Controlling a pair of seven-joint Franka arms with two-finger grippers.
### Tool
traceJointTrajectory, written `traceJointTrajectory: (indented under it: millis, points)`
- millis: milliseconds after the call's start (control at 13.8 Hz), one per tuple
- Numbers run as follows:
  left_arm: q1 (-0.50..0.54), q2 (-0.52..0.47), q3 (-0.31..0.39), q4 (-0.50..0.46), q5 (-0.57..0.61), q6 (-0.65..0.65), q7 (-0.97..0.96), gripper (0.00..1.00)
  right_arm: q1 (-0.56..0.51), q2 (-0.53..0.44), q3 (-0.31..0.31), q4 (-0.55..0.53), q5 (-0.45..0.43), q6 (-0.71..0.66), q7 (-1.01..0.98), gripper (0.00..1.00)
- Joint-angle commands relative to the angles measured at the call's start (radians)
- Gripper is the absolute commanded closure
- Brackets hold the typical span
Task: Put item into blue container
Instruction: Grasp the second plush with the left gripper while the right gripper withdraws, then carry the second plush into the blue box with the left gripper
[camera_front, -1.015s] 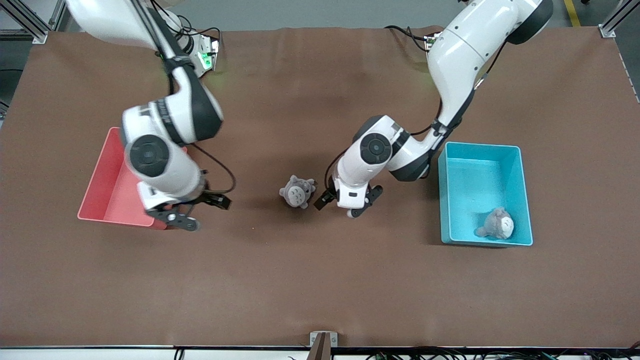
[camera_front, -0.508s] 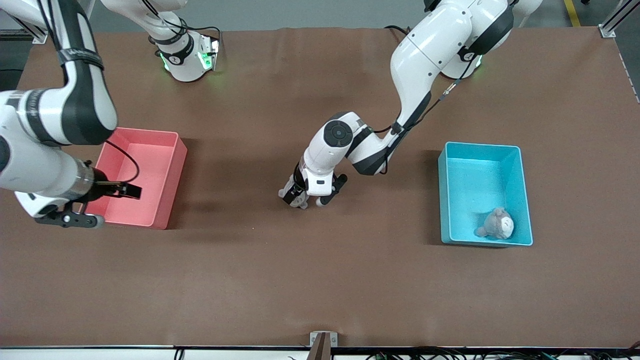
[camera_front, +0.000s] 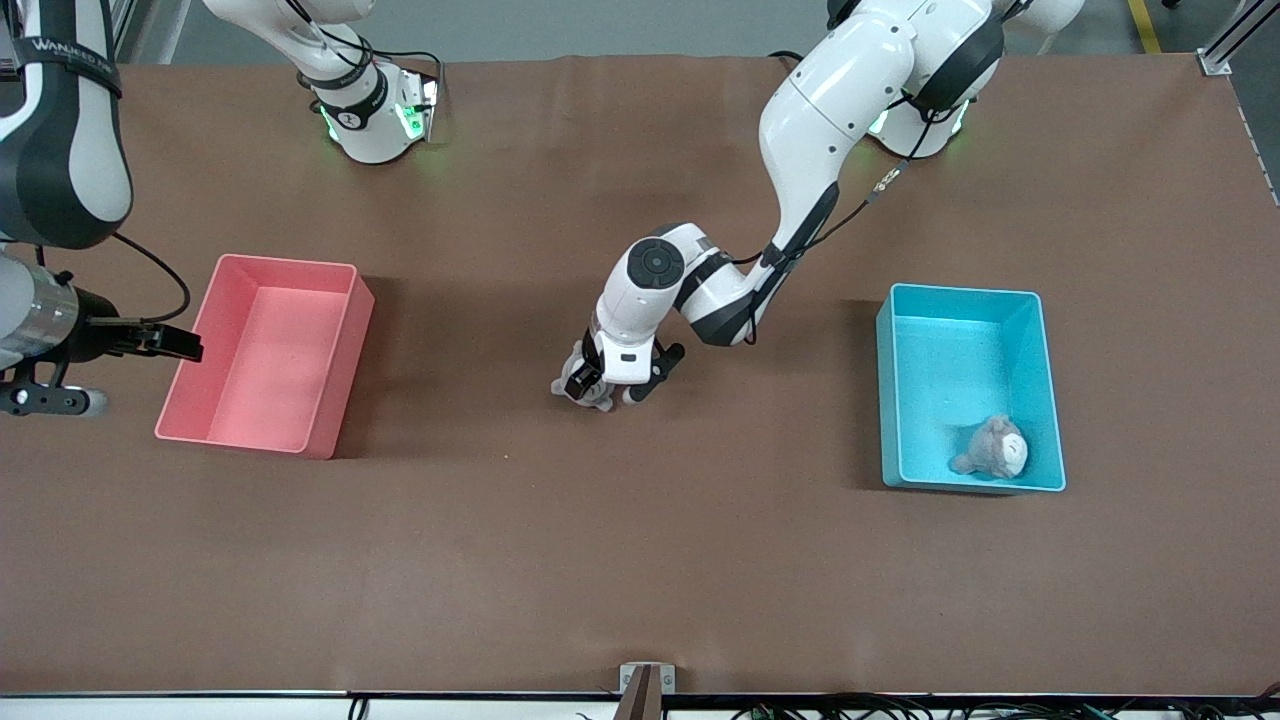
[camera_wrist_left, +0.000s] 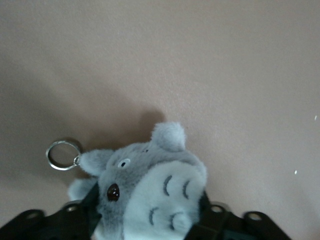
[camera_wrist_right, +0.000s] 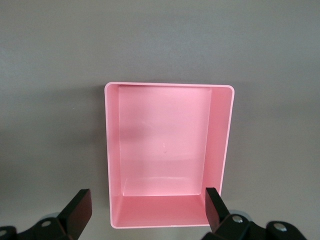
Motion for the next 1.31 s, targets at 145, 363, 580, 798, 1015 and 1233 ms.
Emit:
traceJointTrajectory:
  millis: [145,363,580,798,1015,1233]
  points:
    - [-0.006,-0.002,0.018,0.014,0.099,-0.03,0.006,1.0,-0.048,-0.049,0.006,0.031,-0.01,-0.058,-0.083,0.0]
    - [0.08,-0.06,0.004,0.011,0.147,-0.107,0.035,1.0,-0.049,-0.046,0.005,0.078,-0.008,-0.096,-0.076,0.0]
    - [0.18,-0.169,-0.025,0.008,0.145,-0.243,0.157,1.0,-0.068,-0.046,0.006,0.098,-0.004,-0.112,-0.071,0.0]
    - [0.263,-0.261,-0.025,0.005,0.141,-0.387,0.339,1.0,-0.069,-0.041,0.009,0.124,-0.004,-0.113,-0.077,0.0]
    - [0.365,-0.401,-0.025,-0.096,0.138,-0.518,0.618,0.97,-0.06,-0.037,0.011,0.173,-0.005,-0.155,-0.077,0.0]
    - [0.482,-0.548,-0.027,-0.283,0.135,-0.541,0.887,0.97,-0.054,-0.035,0.014,0.172,-0.004,-0.156,-0.075,0.0]
